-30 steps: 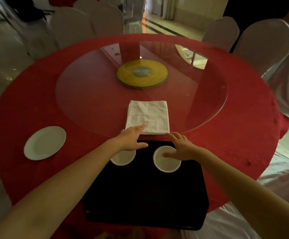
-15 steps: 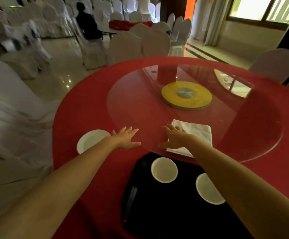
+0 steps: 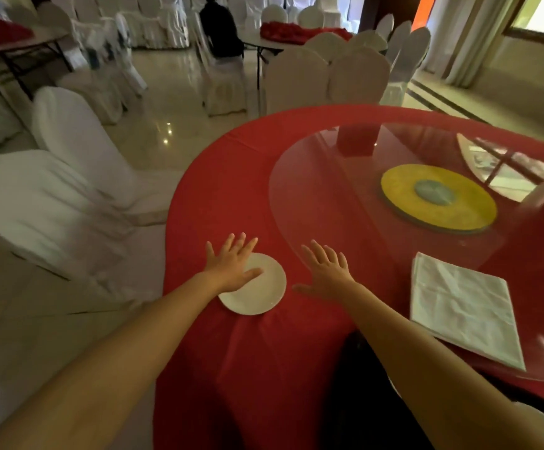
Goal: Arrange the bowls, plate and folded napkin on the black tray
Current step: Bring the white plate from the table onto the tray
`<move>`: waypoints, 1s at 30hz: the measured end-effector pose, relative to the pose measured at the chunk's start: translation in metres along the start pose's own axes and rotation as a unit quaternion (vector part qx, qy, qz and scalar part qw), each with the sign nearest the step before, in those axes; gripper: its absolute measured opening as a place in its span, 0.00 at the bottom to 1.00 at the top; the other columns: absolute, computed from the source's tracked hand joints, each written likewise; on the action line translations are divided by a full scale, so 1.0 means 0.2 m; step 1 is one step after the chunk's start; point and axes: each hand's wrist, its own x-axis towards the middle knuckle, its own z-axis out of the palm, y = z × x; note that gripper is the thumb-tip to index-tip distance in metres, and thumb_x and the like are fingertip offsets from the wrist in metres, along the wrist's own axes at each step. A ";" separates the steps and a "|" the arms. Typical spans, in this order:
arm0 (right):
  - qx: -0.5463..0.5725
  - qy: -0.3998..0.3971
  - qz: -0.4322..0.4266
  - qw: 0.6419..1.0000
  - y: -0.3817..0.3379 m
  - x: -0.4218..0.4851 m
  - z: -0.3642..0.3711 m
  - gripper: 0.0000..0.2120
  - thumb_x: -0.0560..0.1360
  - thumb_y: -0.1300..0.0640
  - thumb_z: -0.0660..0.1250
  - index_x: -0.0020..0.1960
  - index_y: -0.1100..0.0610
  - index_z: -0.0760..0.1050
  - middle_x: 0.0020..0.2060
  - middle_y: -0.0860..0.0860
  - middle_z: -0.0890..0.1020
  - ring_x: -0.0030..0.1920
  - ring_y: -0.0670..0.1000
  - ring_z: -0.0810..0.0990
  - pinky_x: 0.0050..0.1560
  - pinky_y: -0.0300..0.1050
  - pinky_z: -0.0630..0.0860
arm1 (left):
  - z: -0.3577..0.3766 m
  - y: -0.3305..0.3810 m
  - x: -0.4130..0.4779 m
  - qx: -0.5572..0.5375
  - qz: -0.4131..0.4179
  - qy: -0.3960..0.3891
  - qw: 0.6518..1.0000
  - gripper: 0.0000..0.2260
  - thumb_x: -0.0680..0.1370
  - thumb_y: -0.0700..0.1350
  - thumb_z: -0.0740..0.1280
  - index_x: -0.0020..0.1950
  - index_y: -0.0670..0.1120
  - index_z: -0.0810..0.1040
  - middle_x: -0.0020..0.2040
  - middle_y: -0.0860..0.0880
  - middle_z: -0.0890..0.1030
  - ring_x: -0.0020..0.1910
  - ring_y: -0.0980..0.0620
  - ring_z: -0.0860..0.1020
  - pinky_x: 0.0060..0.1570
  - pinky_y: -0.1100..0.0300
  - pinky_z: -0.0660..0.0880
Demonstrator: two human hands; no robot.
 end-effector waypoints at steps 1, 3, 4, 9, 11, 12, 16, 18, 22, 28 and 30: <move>0.005 -0.001 0.003 1.000 -0.04 0.03 0.06 0.45 0.71 0.35 0.62 0.75 0.51 0.40 0.76 0.53 0.42 0.75 0.60 0.42 0.73 0.64 0.44 | 0.04 -0.05 0.01 -0.007 -0.003 -0.007 1.000 0.35 0.75 0.67 0.51 0.75 0.55 0.41 0.78 0.48 0.42 0.76 0.46 0.39 0.69 0.32 0.41; 0.020 -0.011 0.017 1.000 -0.09 0.08 0.17 0.44 0.71 0.35 0.62 0.75 0.51 0.40 0.76 0.53 0.43 0.75 0.59 0.43 0.73 0.63 0.45 | 0.13 -0.14 0.02 -0.022 -0.011 -0.026 0.999 0.35 0.75 0.66 0.52 0.75 0.55 0.41 0.78 0.48 0.43 0.77 0.46 0.40 0.69 0.32 0.40; 0.028 -0.018 0.023 0.999 -0.12 0.09 0.23 0.44 0.71 0.36 0.62 0.75 0.51 0.41 0.76 0.52 0.44 0.75 0.59 0.45 0.73 0.62 0.46 | 0.17 -0.18 0.03 -0.024 -0.016 -0.037 0.999 0.34 0.75 0.66 0.52 0.75 0.54 0.41 0.78 0.48 0.43 0.77 0.46 0.40 0.69 0.32 0.40; 0.066 -0.035 0.038 0.997 -0.21 0.13 0.45 0.42 0.72 0.39 0.63 0.75 0.53 0.44 0.74 0.55 0.54 0.71 0.60 0.56 0.69 0.59 0.58 | 0.37 -0.31 0.03 -0.014 -0.042 -0.079 0.996 0.35 0.76 0.62 0.56 0.76 0.50 0.42 0.78 0.45 0.46 0.77 0.45 0.42 0.71 0.36 0.38; 0.082 -0.028 0.052 0.995 -0.24 0.15 0.49 0.42 0.72 0.41 0.64 0.74 0.56 0.45 0.72 0.56 0.57 0.69 0.60 0.60 0.66 0.58 0.63 | 0.41 -0.34 0.03 -0.028 -0.046 -0.094 0.994 0.36 0.76 0.61 0.57 0.76 0.48 0.43 0.78 0.44 0.48 0.77 0.45 0.44 0.73 0.39 0.40; 0.088 -0.024 0.057 0.994 -0.25 0.15 0.51 0.42 0.72 0.42 0.65 0.74 0.57 0.45 0.71 0.57 0.58 0.67 0.60 0.61 0.65 0.57 0.65 | 0.43 -0.35 0.03 -0.038 -0.046 -0.097 0.994 0.36 0.76 0.60 0.58 0.76 0.46 0.43 0.78 0.43 0.49 0.77 0.45 0.45 0.74 0.41 0.42; 0.157 0.004 0.083 0.984 -0.30 0.20 0.54 0.42 0.71 0.52 0.69 0.73 0.61 0.46 0.68 0.60 0.57 0.67 0.61 0.61 0.65 0.56 0.67 | 0.45 -0.38 0.05 -0.112 -0.039 -0.062 0.991 0.34 0.75 0.54 0.65 0.74 0.40 0.55 0.74 0.40 0.62 0.73 0.42 0.59 0.72 0.49 0.57; 0.200 0.015 0.104 0.974 -0.30 0.22 0.55 0.42 0.70 0.55 0.70 0.73 0.61 0.47 0.69 0.60 0.57 0.68 0.61 0.60 0.66 0.55 0.66 | 0.45 -0.39 0.07 -0.159 -0.040 -0.037 0.986 0.30 0.74 0.50 0.67 0.70 0.41 0.61 0.69 0.41 0.70 0.67 0.41 0.66 0.66 0.49 0.66; 0.276 0.024 0.143 0.950 -0.31 0.26 0.57 0.41 0.69 0.61 0.71 0.73 0.60 0.49 0.67 0.60 0.59 0.67 0.60 0.62 0.67 0.54 0.66 | 0.45 -0.37 0.13 -0.170 -0.054 -0.024 0.984 0.29 0.73 0.47 0.68 0.71 0.42 0.62 0.66 0.41 0.72 0.65 0.40 0.67 0.62 0.48 0.69; 0.341 0.035 0.198 0.918 -0.30 0.32 0.57 0.39 0.68 0.65 0.71 0.72 0.56 0.54 0.65 0.59 0.61 0.63 0.60 0.69 0.59 0.55 0.75 | 0.43 -0.35 0.27 -0.269 -0.134 -0.002 0.954 0.29 0.73 0.38 0.66 0.73 0.42 0.61 0.66 0.37 0.71 0.66 0.39 0.69 0.64 0.48 0.68; 0.344 0.041 0.218 0.912 -0.29 0.32 0.57 0.38 0.68 0.66 0.70 0.72 0.57 0.55 0.66 0.58 0.61 0.61 0.60 0.71 0.56 0.54 0.78 | 0.43 -0.36 0.29 -0.283 -0.135 0.011 0.949 0.28 0.72 0.36 0.65 0.71 0.41 0.64 0.63 0.37 0.75 0.63 0.39 0.72 0.62 0.48 0.70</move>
